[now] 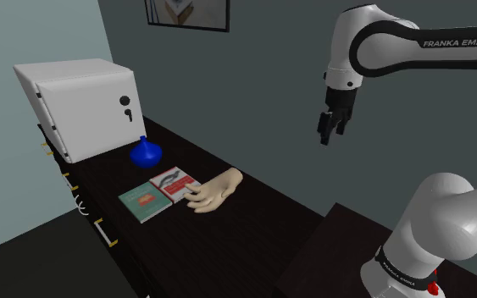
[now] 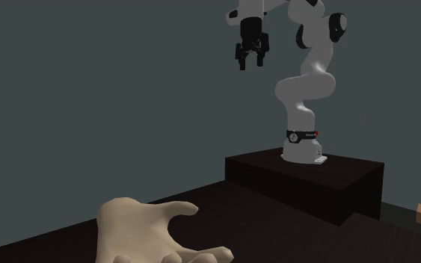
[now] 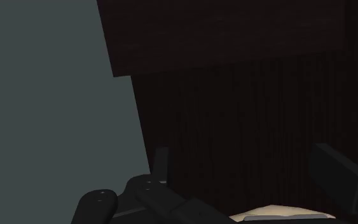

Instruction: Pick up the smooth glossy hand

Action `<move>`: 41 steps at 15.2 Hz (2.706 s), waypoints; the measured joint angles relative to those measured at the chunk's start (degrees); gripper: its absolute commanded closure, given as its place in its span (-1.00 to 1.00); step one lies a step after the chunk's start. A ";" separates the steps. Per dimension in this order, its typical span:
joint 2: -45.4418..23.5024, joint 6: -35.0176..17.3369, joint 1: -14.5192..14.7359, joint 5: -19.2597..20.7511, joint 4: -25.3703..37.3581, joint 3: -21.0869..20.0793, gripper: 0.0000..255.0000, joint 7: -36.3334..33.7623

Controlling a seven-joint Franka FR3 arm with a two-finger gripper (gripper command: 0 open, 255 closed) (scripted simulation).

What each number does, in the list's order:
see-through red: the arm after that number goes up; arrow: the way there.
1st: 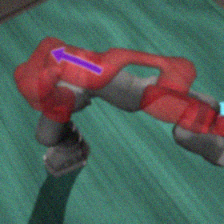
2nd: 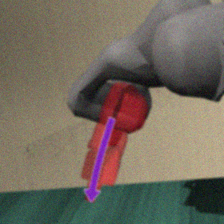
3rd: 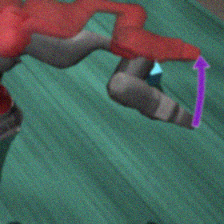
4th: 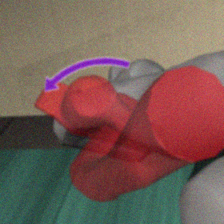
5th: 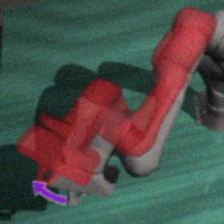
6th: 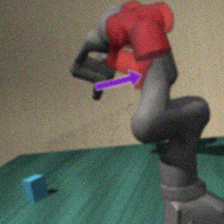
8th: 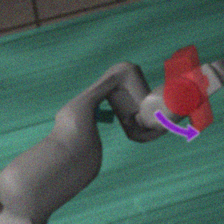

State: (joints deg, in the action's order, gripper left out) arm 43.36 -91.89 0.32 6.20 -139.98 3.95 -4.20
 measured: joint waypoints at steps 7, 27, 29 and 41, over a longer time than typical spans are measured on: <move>-9.43 -7.69 0.36 -2.14 0.33 -1.65 -1.00 -5.15; -55.47 -28.19 1.23 -7.62 21.55 -4.25 -1.00 -20.59; -60.05 -28.43 1.23 -8.09 25.53 -4.17 -1.00 -21.68; -88.85 -26.18 1.20 -11.10 54.46 -3.88 -1.00 -28.10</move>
State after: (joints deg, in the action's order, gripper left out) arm -45.49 -118.06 1.53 -4.90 -85.52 0.07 -32.30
